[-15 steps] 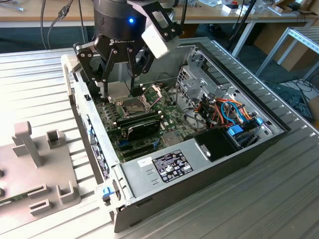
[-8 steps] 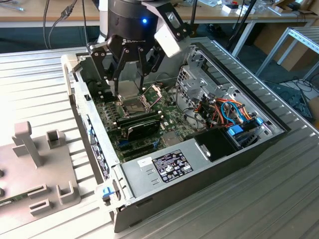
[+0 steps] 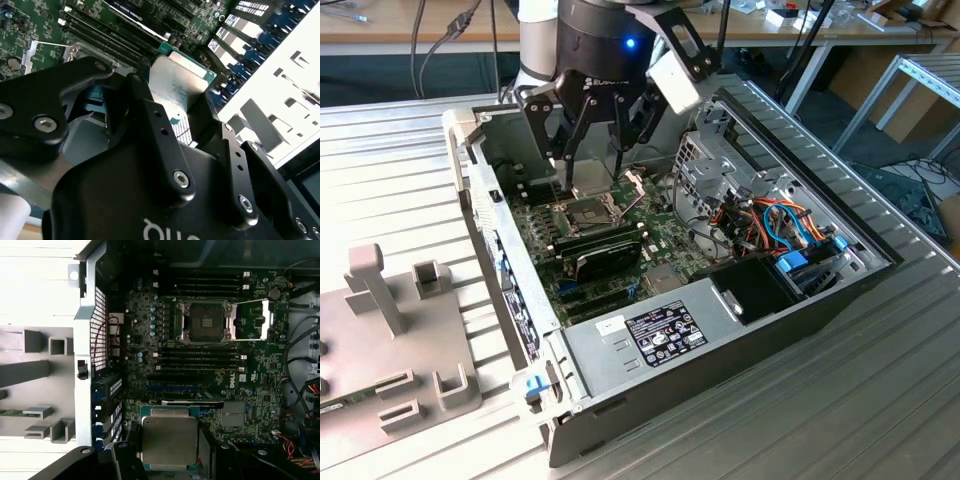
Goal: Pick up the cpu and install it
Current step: 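Pick up the cpu and move it towards the insertion slot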
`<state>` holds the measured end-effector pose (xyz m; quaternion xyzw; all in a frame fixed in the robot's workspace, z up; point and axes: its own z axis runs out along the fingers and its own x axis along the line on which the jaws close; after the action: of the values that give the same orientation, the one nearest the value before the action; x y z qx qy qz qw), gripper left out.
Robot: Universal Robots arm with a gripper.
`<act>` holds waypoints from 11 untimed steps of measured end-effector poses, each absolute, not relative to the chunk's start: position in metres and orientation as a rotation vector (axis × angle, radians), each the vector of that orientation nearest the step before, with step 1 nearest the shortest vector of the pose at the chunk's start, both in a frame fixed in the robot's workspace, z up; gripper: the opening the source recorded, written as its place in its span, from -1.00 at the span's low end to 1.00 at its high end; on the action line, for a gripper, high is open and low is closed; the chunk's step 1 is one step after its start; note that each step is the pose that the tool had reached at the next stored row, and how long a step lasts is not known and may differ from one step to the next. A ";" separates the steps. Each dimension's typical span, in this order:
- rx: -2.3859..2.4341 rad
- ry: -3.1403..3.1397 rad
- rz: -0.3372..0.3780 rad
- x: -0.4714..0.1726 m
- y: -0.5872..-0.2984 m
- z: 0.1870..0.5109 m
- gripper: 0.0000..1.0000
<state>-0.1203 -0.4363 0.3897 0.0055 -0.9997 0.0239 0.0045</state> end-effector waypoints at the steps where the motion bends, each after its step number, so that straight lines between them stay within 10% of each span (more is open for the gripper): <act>1: 0.017 -3.132 0.075 -0.119 -0.436 0.390 0.09; 11: 0.017 -3.132 0.075 -0.111 -0.436 0.389 0.09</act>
<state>-0.1112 -0.4363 0.3893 0.0055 -0.9997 0.0239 0.0045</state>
